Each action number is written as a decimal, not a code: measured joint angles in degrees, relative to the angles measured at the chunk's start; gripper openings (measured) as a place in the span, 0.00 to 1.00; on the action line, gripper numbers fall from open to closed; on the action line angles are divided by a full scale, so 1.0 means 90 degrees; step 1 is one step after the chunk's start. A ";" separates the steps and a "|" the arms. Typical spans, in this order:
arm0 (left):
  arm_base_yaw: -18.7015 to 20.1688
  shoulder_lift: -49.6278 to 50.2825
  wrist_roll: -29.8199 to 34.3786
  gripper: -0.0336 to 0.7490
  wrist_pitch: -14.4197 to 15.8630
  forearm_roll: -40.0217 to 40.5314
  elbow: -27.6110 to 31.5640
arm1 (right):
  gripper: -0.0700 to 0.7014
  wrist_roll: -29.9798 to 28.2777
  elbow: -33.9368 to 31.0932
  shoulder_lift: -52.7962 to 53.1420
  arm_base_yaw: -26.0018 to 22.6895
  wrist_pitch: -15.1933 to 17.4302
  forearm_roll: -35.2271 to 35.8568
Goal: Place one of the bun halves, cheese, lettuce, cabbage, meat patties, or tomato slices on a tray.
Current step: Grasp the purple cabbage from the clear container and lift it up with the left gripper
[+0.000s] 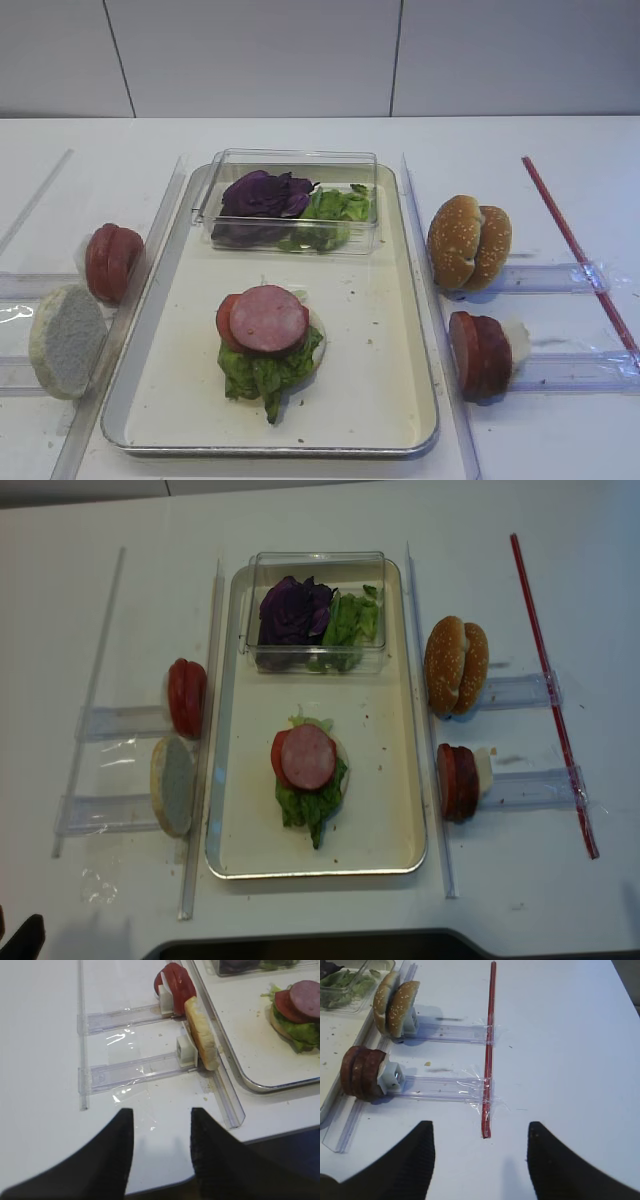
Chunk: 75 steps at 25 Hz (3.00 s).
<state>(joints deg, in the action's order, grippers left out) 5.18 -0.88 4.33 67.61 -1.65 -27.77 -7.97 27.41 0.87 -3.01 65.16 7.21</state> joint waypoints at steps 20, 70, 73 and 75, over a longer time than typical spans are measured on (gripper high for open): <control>0.0000 0.0000 0.0000 0.38 0.0000 0.0000 0.0000 | 0.65 0.0000 0.0000 0.0000 0.0000 0.0000 0.0000; 0.0000 0.9346 -0.0080 0.45 0.0470 -0.0156 -0.6588 | 0.65 0.0022 -0.0014 0.0000 0.0000 0.0000 0.0000; 0.0160 0.9689 0.0004 0.47 0.0470 -0.0171 -0.6749 | 0.65 0.0022 -0.0014 0.0000 0.0000 0.0000 0.0000; 0.0399 0.9957 0.0016 0.49 0.0470 -0.0121 -0.6935 | 0.65 0.0022 -0.0014 0.0000 0.0000 0.0000 0.0000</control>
<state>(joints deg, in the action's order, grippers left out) 8.77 88.73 4.48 71.84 -2.74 -90.19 -7.77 27.29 0.87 -3.01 65.16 7.21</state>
